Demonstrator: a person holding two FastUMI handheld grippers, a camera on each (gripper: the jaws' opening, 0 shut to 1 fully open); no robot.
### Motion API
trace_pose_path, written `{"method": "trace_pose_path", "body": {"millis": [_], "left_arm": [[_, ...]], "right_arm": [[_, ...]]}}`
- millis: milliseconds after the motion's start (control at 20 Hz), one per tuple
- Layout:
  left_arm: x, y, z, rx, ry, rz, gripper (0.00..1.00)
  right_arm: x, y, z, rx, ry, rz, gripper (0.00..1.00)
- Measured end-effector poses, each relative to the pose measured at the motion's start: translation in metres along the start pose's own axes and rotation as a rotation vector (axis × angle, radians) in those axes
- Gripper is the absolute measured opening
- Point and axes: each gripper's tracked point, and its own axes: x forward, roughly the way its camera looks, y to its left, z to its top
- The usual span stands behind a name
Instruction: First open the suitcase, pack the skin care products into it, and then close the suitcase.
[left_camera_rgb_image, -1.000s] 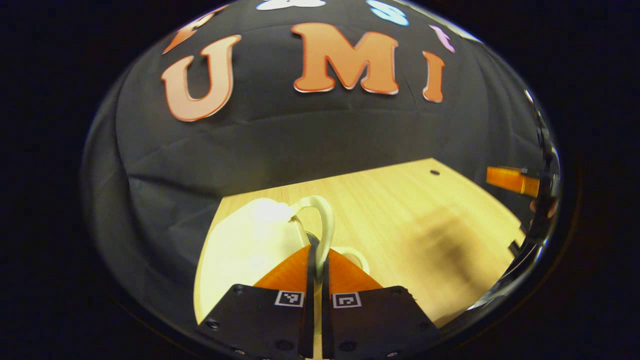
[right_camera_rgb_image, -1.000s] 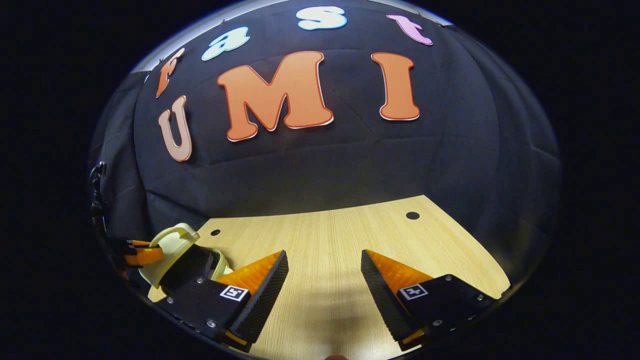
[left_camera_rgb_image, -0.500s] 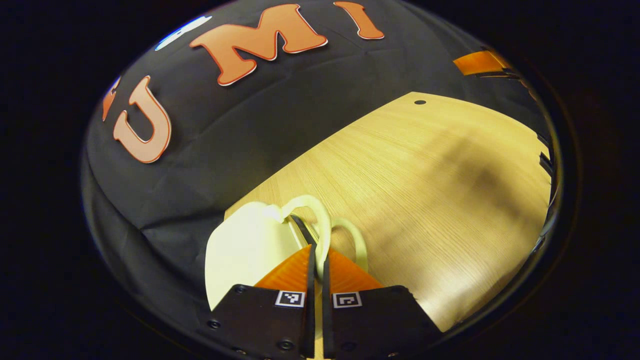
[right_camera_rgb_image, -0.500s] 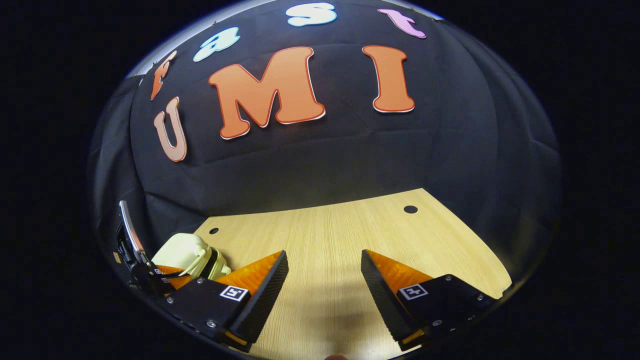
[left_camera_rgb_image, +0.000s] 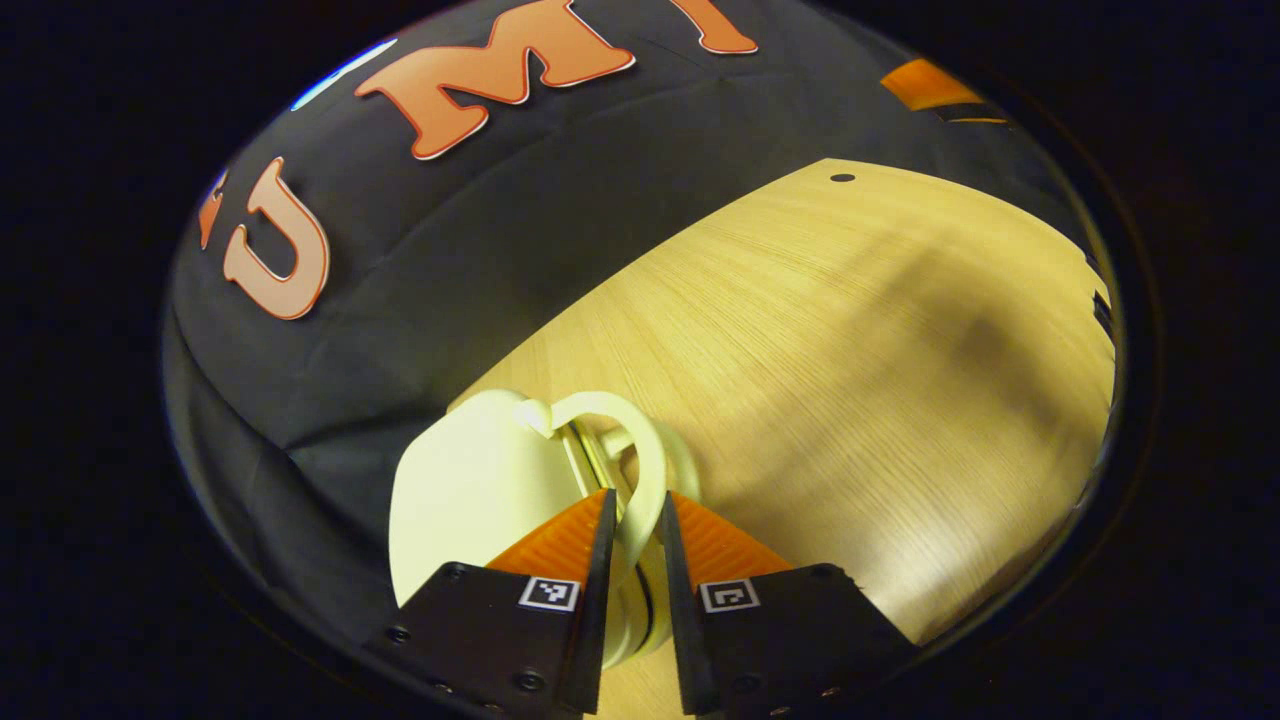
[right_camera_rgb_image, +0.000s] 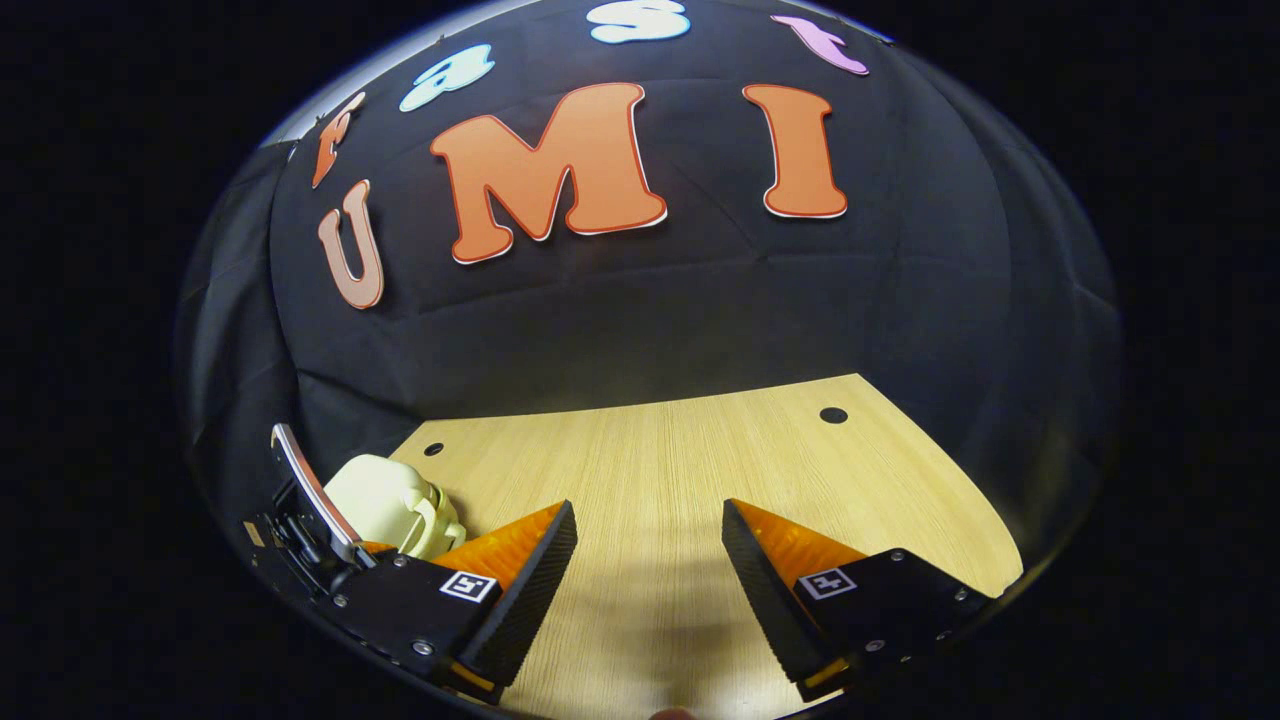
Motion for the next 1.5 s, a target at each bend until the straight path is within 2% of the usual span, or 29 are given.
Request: {"method": "trace_pose_path", "body": {"millis": [50,100,200,250,300,350,400,450,550,700,750,950,1100,1200,1250,1350,1500], "left_arm": [[-0.004,-0.011,0.01,-0.005,-0.035,-0.031,0.34],[-0.013,-0.022,0.018,-0.01,-0.075,-0.048,0.34],[-0.022,-0.03,0.039,-0.012,-0.154,-0.061,0.42],[-0.025,-0.039,0.048,-0.036,-0.17,-0.096,0.58],[-0.028,-0.059,0.054,-0.075,-0.166,-0.179,0.6],[-0.035,-0.073,0.068,-0.116,-0.197,-0.235,0.73],[-0.04,-0.078,0.082,-0.141,-0.226,-0.253,0.76],[-0.049,-0.076,0.096,-0.156,-0.258,-0.239,0.95],[-0.064,-0.066,0.12,-0.202,-0.336,-0.215,0.98],[-0.089,-0.04,0.16,-0.332,-0.46,-0.181,0.99],[-0.094,-0.029,0.168,-0.364,-0.48,-0.162,0.99],[-0.104,-0.016,0.186,-0.468,-0.494,-0.187,0.99],[-0.123,0.007,0.206,-0.494,-0.6,-0.112,1.0],[-0.141,0.005,0.22,-0.491,-0.675,-0.118,0.99],[-0.147,0.005,0.223,-0.479,-0.693,-0.097,1.0],[-0.148,0.011,0.217,-0.459,-0.686,-0.024,0.99],[-0.147,0.007,0.211,-0.476,-0.649,0.005,0.99]], "right_arm": [[0.0,0.0,0.001,-0.002,-0.002,-0.002,0.94],[-0.002,0.0,0.001,-0.004,-0.006,0.0,0.94],[-0.005,-0.004,0.003,-0.006,-0.016,-0.007,0.94],[-0.006,-0.006,0.007,-0.004,-0.026,-0.011,0.94],[-0.008,-0.007,0.01,-0.003,-0.04,-0.014,0.94],[-0.01,-0.006,0.013,-0.007,-0.05,-0.009,0.94],[-0.012,-0.006,0.011,-0.015,-0.047,-0.011,0.94],[-0.013,-0.009,0.013,-0.017,-0.054,-0.02,0.94],[-0.019,-0.012,0.024,-0.007,-0.087,-0.025,0.94],[-0.032,-0.016,0.045,-0.023,-0.166,-0.03,0.94],[-0.035,-0.018,0.049,-0.039,-0.175,-0.035,0.94],[-0.047,-0.02,0.065,-0.076,-0.234,-0.037,0.94],[-0.057,-0.017,0.071,-0.127,-0.274,-0.016,0.94],[-0.062,-0.018,0.07,-0.165,-0.295,-0.01,0.94],[-0.065,-0.017,0.072,-0.18,-0.311,-0.006,0.94],[-0.069,-0.014,0.071,-0.202,-0.328,0.016,0.94],[-0.068,-0.014,0.064,-0.241,-0.323,0.055,0.94]]}}
